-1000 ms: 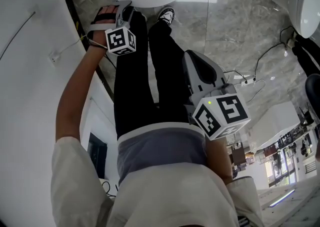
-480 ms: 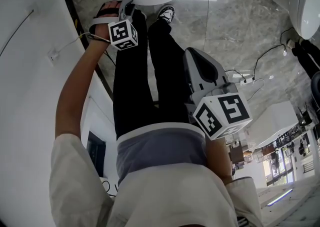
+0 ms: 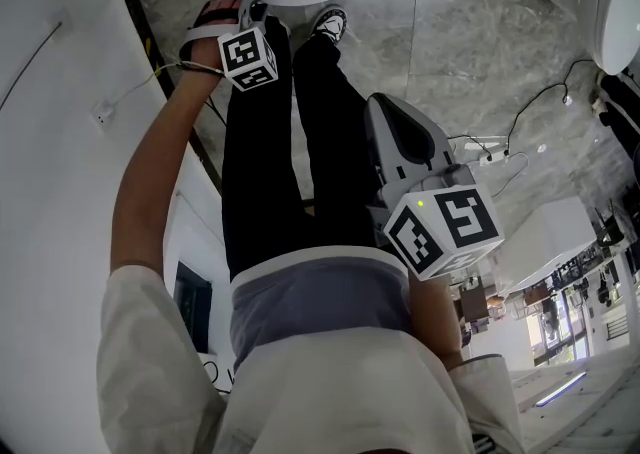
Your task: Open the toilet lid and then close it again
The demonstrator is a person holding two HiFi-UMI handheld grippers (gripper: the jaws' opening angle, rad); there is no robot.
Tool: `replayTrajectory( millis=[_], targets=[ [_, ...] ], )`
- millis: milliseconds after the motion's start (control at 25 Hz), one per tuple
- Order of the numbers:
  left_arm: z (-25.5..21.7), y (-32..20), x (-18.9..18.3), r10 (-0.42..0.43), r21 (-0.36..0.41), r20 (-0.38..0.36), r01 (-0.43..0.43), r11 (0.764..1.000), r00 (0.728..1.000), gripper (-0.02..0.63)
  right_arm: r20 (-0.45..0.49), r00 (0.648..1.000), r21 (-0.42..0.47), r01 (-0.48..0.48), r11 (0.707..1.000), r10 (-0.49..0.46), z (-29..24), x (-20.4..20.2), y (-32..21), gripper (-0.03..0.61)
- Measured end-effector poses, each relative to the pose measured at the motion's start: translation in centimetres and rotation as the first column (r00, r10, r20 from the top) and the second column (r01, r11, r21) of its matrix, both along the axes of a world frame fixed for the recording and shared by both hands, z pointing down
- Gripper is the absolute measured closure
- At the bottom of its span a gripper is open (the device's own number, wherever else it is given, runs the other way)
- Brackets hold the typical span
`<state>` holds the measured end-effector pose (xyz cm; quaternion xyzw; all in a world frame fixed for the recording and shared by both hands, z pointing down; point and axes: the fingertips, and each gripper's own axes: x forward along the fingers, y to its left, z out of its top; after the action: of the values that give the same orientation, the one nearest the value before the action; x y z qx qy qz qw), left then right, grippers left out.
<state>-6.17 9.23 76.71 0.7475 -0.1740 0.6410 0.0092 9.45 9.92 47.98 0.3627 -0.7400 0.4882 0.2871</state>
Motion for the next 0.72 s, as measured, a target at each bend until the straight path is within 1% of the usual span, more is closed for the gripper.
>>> replayTrajectory(
  millis=[360, 640, 720],
  targets=[
    [0.6, 0.0, 0.0, -0.004, -0.006, -0.004, 0.004, 1.0, 1.0, 0.532, -0.005, 1.0, 0.013, 0.002, 1.0, -0.002, -0.3, -0.4, 0.0, 0.568],
    [0.1, 0.1, -0.1, -0.043, -0.004, -0.013, 0.043, 0.999, 0.999, 0.532, -0.008, 1.0, 0.024, 0.013, 1.0, -0.013, -1.1, -1.0, 0.3, 0.568],
    [-0.3, 0.0, 0.0, -0.065, -0.007, -0.016, 0.065, 0.998, 0.998, 0.532, -0.011, 1.0, 0.032, 0.016, 0.999, -0.015, -1.4, -1.0, 0.4, 0.568]
  ],
)
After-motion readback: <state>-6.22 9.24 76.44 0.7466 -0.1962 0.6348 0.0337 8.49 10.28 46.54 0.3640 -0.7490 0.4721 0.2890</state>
